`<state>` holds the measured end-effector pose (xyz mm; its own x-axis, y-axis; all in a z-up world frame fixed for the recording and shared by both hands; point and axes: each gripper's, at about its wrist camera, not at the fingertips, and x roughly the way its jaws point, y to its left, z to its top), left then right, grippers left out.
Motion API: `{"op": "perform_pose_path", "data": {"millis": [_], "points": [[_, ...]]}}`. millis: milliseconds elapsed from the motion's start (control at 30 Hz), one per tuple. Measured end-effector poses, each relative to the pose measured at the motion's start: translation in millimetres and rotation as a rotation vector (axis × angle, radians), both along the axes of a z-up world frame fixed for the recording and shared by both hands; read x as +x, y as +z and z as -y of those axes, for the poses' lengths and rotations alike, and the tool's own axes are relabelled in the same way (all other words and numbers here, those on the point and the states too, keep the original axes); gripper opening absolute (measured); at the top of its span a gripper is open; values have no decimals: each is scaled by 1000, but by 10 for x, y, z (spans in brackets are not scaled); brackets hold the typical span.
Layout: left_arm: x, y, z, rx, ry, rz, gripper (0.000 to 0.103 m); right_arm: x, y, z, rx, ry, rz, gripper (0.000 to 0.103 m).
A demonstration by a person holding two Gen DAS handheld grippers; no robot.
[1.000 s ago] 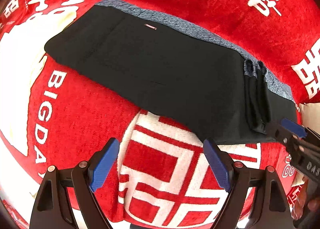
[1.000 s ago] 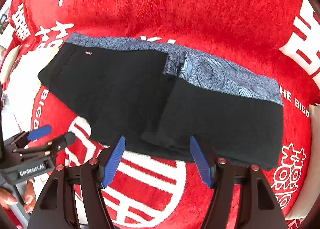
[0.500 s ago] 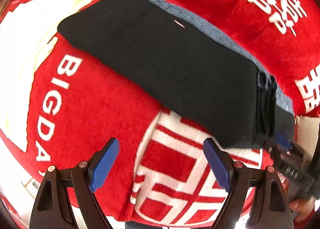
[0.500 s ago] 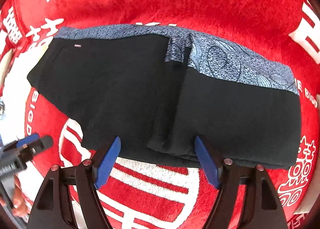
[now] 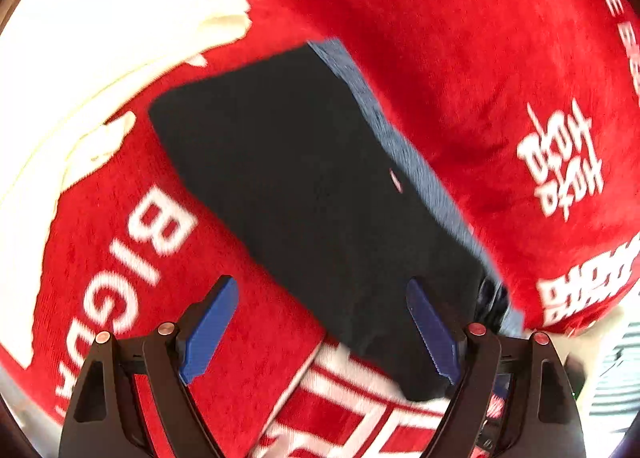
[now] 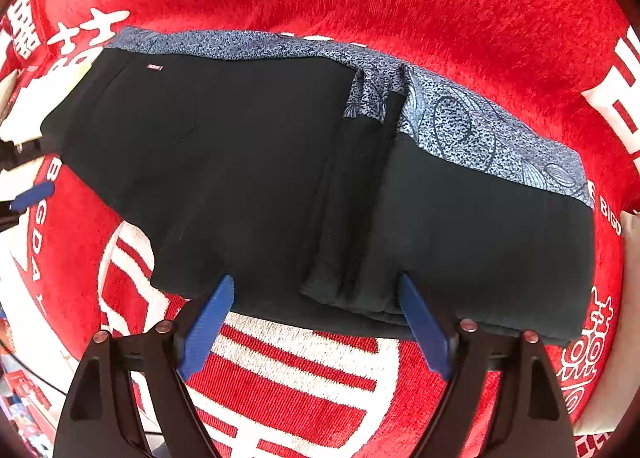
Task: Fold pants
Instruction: 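Grasp the trouser end with the left gripper and lift it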
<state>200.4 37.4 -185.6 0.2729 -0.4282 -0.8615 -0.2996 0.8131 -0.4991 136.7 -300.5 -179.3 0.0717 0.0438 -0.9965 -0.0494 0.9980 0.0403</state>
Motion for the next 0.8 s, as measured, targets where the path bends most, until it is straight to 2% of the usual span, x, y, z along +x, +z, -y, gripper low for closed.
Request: {"op": "perform_pose_path", "data": {"millis": [133,233,500,733,800], "points": [[92,-111,-144,-101,57,32,86,38,-31,-39,-12,16,-1,87],[138,-158,-198,-135,55,45,86,38,-42,-61,-22,20,0,88],[239,-138,-255,-174,82,95,86,50,-61,-88,-24,24,-6,88],[375,-147,-311,-219,131,93,87,70,-80,-111,-26,22,-10,88],[394,-170,-304,-215,146,103,90,76,-88,-109,-25,23,-11,88]]}}
